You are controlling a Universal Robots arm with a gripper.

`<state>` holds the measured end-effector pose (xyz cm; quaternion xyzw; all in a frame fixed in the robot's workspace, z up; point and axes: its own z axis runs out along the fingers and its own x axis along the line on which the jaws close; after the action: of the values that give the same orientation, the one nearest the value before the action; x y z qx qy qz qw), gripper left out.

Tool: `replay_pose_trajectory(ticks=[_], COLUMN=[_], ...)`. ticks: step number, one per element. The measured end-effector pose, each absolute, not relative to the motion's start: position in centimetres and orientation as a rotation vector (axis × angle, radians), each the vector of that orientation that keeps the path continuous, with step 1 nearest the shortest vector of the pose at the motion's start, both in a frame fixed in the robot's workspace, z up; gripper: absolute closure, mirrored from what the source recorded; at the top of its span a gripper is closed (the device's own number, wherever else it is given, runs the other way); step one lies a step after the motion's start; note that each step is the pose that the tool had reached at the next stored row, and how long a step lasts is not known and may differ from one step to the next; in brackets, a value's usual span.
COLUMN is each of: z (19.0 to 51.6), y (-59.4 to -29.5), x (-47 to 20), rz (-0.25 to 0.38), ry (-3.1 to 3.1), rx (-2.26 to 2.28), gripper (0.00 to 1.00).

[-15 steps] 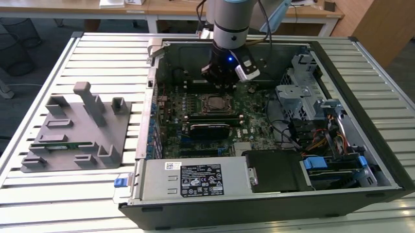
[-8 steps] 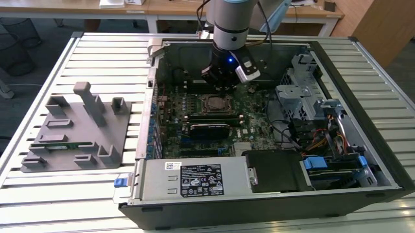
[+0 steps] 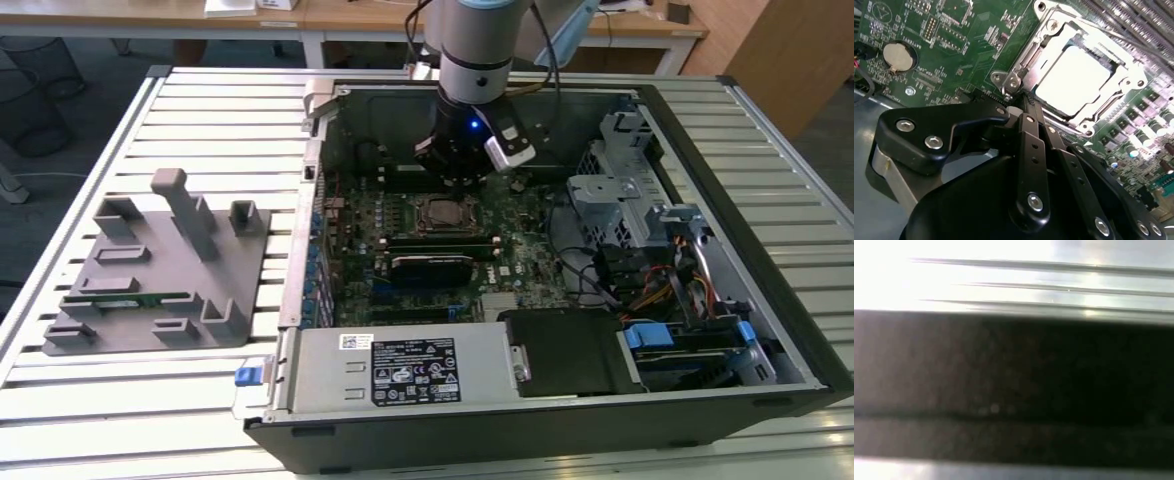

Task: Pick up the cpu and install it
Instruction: 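Install the first cpu locking lever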

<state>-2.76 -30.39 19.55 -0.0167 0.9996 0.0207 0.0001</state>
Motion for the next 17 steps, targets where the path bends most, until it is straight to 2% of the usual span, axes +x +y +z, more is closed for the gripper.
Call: replay_pose_trajectory(ticks=[7,17], z=[19.60,20.16], y=[-30.39,-30.51], x=[-2.77,-2.76], rz=[0.111,0.112], ry=[3.139,3.139], rx=[-0.052,-0.053], gripper=[0.89,0.89])
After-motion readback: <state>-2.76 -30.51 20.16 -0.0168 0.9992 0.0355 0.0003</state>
